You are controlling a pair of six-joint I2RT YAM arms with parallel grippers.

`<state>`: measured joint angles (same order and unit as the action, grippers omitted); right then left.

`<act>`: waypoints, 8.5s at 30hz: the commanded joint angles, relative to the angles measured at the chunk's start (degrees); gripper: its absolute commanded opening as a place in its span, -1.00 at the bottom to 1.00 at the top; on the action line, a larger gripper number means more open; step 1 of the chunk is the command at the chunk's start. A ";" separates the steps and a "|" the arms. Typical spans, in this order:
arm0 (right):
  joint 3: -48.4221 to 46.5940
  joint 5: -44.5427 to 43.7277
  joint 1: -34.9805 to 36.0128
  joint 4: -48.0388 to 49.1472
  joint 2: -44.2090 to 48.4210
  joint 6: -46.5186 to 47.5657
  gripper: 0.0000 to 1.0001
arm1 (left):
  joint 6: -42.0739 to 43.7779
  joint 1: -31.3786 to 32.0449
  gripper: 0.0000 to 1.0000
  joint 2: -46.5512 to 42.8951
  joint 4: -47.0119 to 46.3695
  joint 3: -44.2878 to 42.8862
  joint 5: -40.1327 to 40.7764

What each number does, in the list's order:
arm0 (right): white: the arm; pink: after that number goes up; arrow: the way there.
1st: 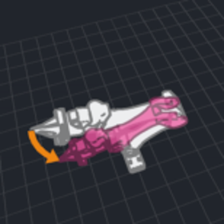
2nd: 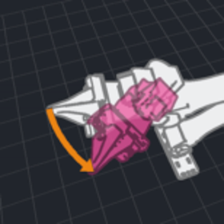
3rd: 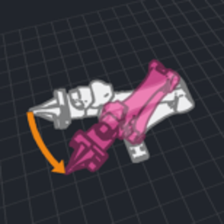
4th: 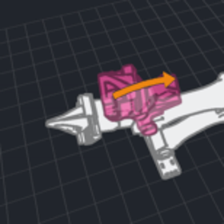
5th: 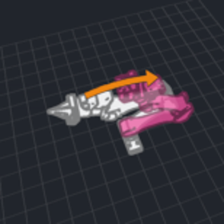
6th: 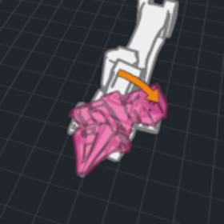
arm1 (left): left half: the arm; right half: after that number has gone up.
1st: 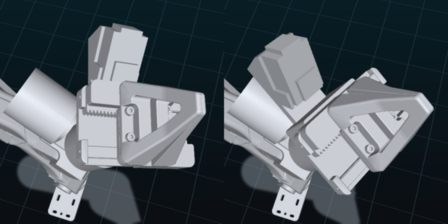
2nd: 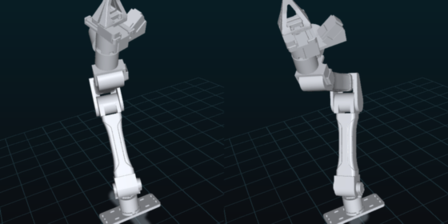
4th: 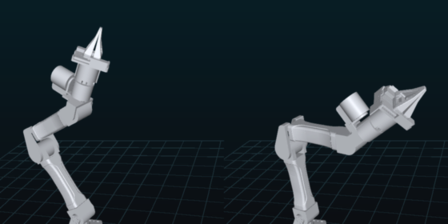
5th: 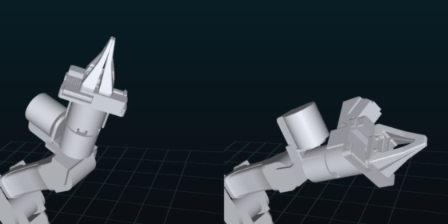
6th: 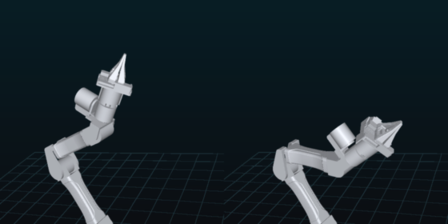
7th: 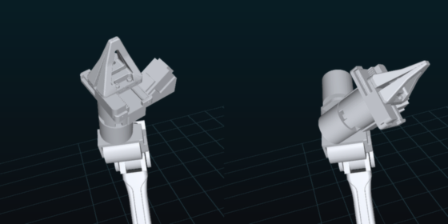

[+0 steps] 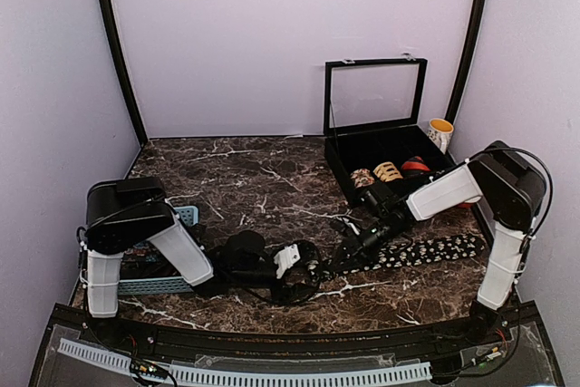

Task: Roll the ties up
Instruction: Roll the tie at the center of the board.

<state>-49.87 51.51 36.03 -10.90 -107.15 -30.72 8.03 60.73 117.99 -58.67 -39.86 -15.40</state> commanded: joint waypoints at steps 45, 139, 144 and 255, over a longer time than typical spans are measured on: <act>-1.03 -5.66 1.40 -2.56 8.03 -4.54 -0.21 | 0.37 -0.18 -0.25 -2.14 24.92 -1.69 2.80; 0.00 -1.50 5.12 7.27 5.37 -9.61 -0.22 | -5.21 0.71 -0.28 4.44 29.44 -8.78 1.17; -1.24 -2.18 6.18 5.14 2.76 -7.65 -0.41 | -4.90 0.70 -0.28 4.52 29.61 -8.98 0.87; 2.49 -0.58 0.37 -0.17 6.58 -3.13 -0.19 | 0.70 1.07 -0.64 -0.57 27.28 -7.78 -1.89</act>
<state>-47.66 48.07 35.51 -15.77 -99.74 -32.10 9.61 61.91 115.98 -39.33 -49.32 -16.97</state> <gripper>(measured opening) 0.424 0.204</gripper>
